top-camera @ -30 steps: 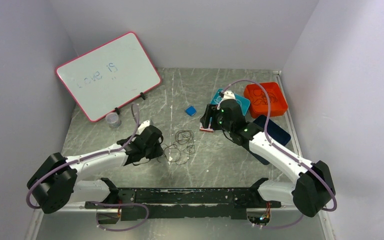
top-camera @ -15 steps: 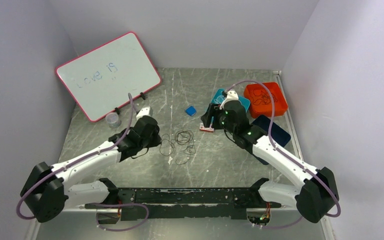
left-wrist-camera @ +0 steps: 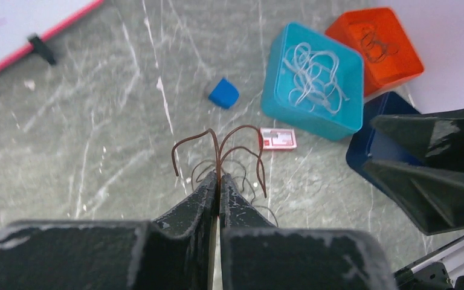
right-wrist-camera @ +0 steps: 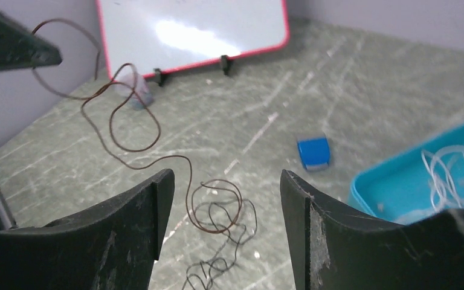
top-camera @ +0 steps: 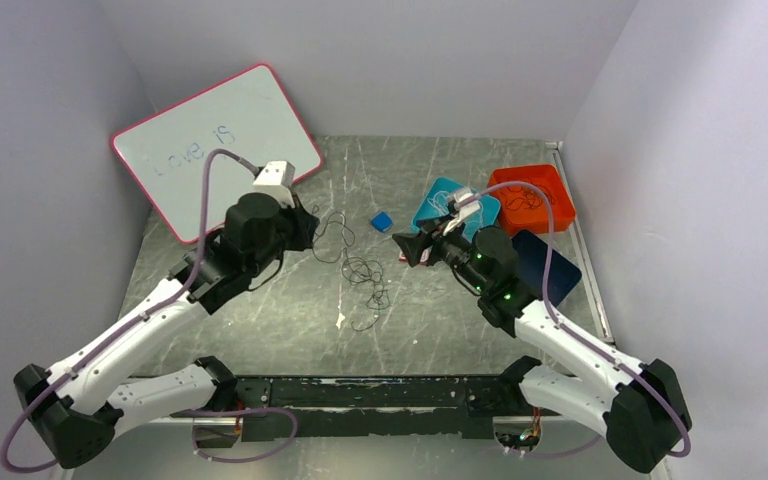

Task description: Untangle the cables

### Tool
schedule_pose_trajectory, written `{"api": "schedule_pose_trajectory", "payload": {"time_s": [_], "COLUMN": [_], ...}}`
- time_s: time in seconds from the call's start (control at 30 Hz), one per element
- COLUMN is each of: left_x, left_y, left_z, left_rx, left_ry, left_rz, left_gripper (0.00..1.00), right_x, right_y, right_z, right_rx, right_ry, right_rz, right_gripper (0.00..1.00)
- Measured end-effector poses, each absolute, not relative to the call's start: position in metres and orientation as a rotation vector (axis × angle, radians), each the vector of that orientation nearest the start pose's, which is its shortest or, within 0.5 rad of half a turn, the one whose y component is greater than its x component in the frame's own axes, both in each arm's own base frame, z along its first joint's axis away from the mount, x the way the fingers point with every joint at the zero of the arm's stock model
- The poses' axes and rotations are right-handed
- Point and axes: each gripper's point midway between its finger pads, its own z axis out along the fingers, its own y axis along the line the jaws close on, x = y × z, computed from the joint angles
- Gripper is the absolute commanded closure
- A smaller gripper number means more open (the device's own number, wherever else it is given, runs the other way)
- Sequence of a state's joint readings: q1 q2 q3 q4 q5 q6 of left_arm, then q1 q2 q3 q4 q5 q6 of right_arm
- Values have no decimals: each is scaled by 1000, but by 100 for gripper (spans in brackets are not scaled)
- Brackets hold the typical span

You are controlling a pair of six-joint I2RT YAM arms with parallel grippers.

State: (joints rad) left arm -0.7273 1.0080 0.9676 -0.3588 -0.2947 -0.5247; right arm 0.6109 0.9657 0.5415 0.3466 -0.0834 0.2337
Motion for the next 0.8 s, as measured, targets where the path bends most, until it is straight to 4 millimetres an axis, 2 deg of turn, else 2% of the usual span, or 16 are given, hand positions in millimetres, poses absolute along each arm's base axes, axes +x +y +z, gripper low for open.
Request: {"api": "schedule_pose_trajectory", "payload": {"time_s": [0.17,0.37,0.57,0.7,0.8], "left_x": [275,270,262,257,255], "left_y": [-200,-204,-205,-207,-211], "left_z": [302,331,356,383,406], "left_rx": [91,214,251,258,275], "left_ry": [1899,1841,1782,1726,1680], "left_rz": [-532,-540,-587,-632,-662], "left_gripper": [92,93,93,93,93], "right_x": [276,263,242,231,232], "right_y": [254,288,320,333,340], "right_z": [247,263,280,276,266], "right_rx": [-550,-713,-814,-864,-894], "right_ry": [1509,1366,1201,1105,1072], "right_rz": [797,892,964,980,973], "right_gripper": [32,31,32,33,34]}}
